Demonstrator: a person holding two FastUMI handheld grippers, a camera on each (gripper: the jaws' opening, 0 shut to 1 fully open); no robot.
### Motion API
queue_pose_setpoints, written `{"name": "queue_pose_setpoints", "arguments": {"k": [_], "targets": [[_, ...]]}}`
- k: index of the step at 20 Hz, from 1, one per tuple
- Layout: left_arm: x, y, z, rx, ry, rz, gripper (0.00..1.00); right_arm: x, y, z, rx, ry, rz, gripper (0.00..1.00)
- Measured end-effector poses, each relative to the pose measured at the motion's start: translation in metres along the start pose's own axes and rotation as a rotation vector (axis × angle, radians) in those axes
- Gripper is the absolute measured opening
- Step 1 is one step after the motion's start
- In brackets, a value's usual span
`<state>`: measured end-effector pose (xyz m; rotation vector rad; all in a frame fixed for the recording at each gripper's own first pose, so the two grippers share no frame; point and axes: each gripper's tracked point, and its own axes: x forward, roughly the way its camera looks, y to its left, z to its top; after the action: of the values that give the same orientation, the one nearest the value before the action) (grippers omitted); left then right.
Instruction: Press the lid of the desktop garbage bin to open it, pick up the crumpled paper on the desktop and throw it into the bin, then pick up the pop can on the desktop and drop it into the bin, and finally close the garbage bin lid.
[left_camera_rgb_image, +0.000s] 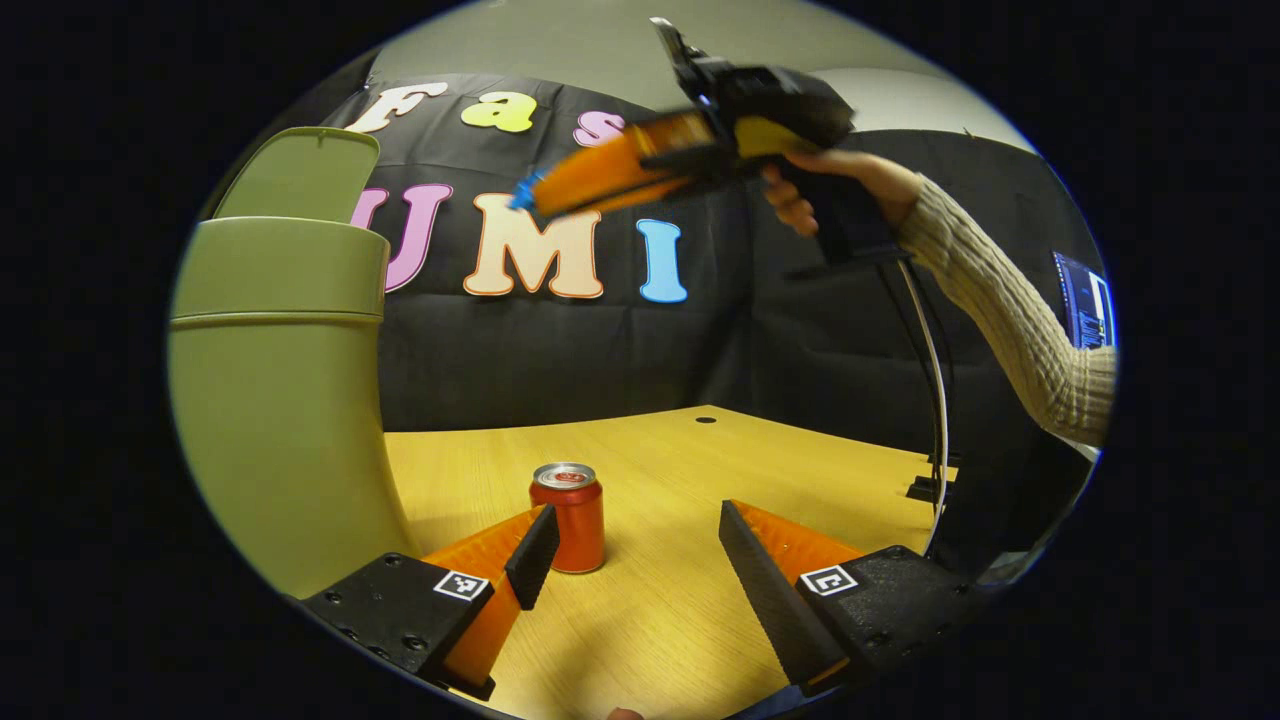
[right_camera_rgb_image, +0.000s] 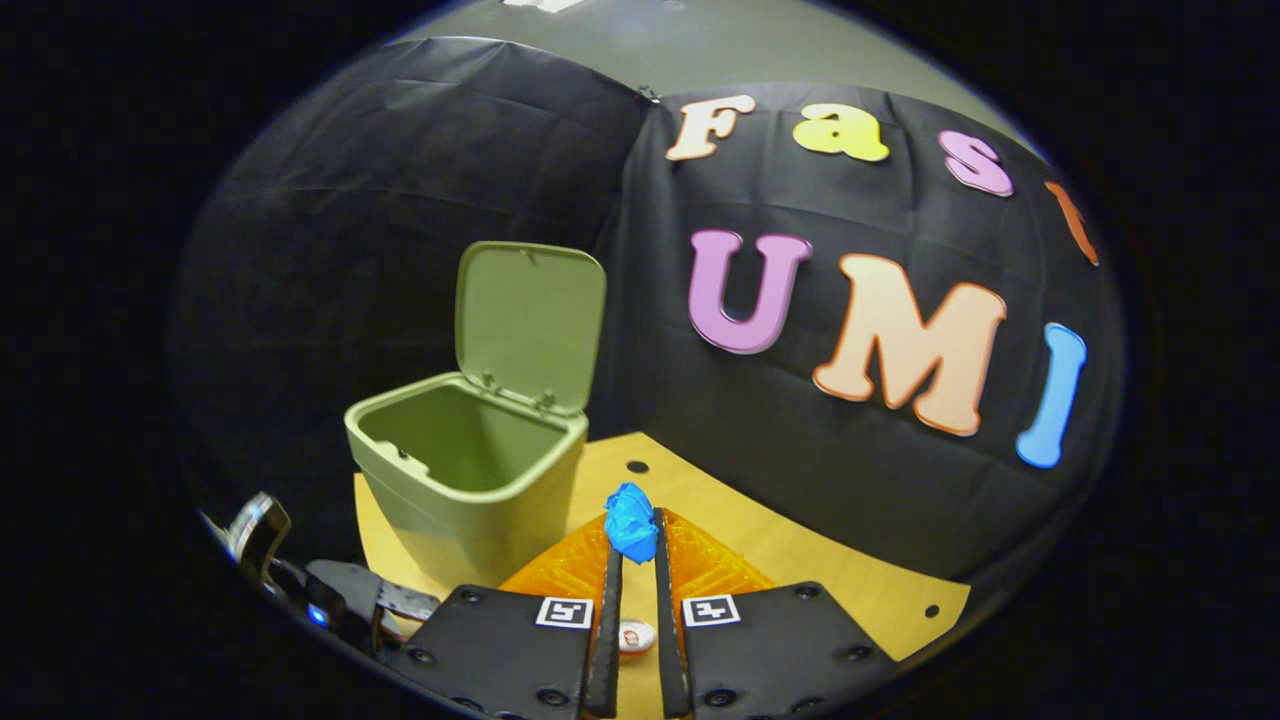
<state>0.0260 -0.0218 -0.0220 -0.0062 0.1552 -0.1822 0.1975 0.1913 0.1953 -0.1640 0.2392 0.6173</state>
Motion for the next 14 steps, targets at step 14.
{"name": "queue_pose_setpoints", "arguments": {"k": [14], "targets": [[-0.005, 0.004, 0.009, -0.030, -0.013, 0.015, 0.97, 0.092, 0.116, -0.007, -0.102, 0.095, 0.235, 0.31]]}}
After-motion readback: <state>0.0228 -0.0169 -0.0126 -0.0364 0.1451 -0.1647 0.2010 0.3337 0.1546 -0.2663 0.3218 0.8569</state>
